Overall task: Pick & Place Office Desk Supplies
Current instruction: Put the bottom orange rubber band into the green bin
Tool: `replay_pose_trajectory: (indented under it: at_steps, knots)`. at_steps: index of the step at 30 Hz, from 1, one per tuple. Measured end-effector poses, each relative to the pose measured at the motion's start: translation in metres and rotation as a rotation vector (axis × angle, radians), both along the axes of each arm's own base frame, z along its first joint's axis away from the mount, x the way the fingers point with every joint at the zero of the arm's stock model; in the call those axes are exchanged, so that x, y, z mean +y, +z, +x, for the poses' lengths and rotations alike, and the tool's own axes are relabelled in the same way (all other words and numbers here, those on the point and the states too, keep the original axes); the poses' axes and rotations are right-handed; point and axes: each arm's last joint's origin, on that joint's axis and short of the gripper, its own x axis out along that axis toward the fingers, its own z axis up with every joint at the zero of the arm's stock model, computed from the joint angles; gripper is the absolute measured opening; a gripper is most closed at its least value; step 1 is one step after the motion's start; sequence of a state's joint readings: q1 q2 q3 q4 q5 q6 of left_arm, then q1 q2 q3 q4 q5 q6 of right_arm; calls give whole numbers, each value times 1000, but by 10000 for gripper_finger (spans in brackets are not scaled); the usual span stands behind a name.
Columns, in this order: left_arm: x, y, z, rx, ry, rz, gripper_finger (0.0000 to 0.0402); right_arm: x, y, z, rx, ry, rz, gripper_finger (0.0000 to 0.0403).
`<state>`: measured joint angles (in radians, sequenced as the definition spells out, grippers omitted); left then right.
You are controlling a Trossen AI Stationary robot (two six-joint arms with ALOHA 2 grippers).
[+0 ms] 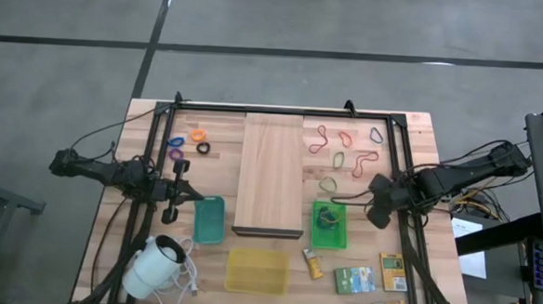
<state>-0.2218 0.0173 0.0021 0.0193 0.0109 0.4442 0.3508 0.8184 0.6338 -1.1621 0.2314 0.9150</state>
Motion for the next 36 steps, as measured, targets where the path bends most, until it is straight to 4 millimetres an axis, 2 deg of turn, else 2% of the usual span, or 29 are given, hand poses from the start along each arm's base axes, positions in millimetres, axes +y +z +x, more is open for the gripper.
replay_pose_trajectory:
  at_steps: [7,17,19,22,27,31,36]
  knots:
    - [0,0,0,0,0,0,12,0,0,1,46,331,-115,98]
    - [0,0,0,0,0,0,12,2,4,5,-7,258,-66,85]
    - [0,0,0,0,0,0,12,1,8,7,-35,154,-45,88]
    - [0,0,0,0,0,0,12,-2,12,11,-81,-107,11,98]
    - [0,0,0,0,-1,0,12,-8,15,15,-132,-458,101,130]
    - [0,0,0,0,-1,0,12,-19,15,16,-136,-545,71,161]
    - [0,0,0,0,-1,0,12,-34,13,15,-70,-538,72,181]
